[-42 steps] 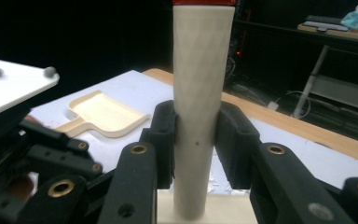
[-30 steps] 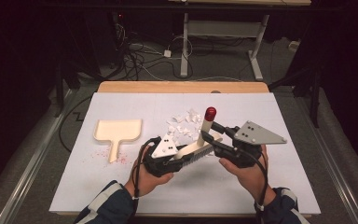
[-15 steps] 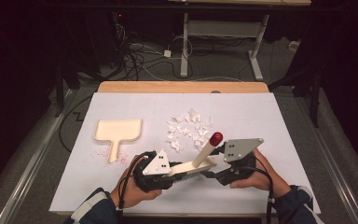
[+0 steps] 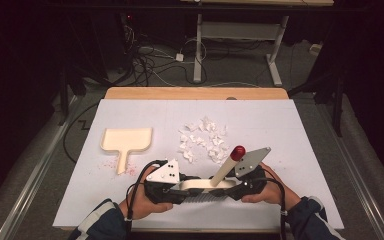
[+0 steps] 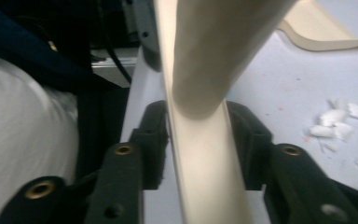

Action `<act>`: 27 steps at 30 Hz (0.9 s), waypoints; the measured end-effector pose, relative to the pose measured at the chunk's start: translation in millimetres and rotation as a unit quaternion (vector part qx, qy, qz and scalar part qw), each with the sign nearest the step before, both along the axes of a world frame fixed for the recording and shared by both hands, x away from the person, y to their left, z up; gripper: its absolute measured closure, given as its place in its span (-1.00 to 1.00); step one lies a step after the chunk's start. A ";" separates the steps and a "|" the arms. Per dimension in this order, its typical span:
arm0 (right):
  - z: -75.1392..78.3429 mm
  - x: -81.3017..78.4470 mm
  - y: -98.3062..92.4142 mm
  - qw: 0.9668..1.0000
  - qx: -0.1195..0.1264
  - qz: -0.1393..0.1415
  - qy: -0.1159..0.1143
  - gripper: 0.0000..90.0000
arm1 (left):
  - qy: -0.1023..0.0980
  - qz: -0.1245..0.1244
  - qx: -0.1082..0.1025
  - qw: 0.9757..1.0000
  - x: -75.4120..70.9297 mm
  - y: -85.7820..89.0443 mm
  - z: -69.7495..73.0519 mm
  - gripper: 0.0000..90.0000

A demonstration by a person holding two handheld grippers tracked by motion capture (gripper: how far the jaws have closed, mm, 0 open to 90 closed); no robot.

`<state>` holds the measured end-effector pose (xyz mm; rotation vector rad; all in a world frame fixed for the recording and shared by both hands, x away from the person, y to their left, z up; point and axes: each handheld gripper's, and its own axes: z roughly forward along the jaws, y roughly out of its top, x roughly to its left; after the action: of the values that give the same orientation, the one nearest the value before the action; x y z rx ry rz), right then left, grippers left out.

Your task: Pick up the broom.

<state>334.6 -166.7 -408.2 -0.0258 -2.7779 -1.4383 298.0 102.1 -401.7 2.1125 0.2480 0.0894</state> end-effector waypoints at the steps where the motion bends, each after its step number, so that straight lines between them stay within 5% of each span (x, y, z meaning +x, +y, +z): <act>1: -0.8 0.3 0.4 1.000 0.002 0.007 0.003 0.49 | 0.000 0.000 0.000 1.000 0.0 0.0 0.0 0.30; 7: -2.4 -0.2 5.1 1.000 -0.013 -0.021 -0.006 0.51 | -0.025 0.044 0.009 0.999 4.5 3.8 -0.3 -0.06; 10: -1.8 0.0 4.8 0.999 -0.022 -0.045 -0.014 0.51 | -0.066 0.104 0.037 0.992 5.8 12.5 0.7 -0.33; 11: -1.3 1.9 4.5 0.999 -0.021 -0.046 -0.019 0.51 | -0.066 0.104 0.037 0.992 5.8 12.5 0.7 -0.41; 15: 2.0 2.9 -0.2 0.996 -0.027 -0.078 -0.025 0.51 | -0.107 0.151 0.062 0.981 3.8 27.2 -3.2 -0.47; 18: 3.5 4.0 -3.4 0.994 -0.035 -0.095 -0.030 0.51 | -0.115 0.180 0.064 0.975 1.6 43.1 -7.8 -0.51; 21: 5.8 8.1 -6.8 0.993 -0.031 -0.113 -0.027 0.51 | -0.126 0.209 0.083 0.966 1.1 61.0 -13.7 -0.51; 27: 8.2 15.4 -14.6 0.989 -0.015 -0.148 -0.020 0.51 | -0.115 0.249 0.110 0.955 -1.1 93.6 -30.7 -0.51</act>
<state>350.1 -181.2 -400.1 -0.4328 -2.9259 -1.4661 296.8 195.7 -432.4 2.1880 0.6496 0.6844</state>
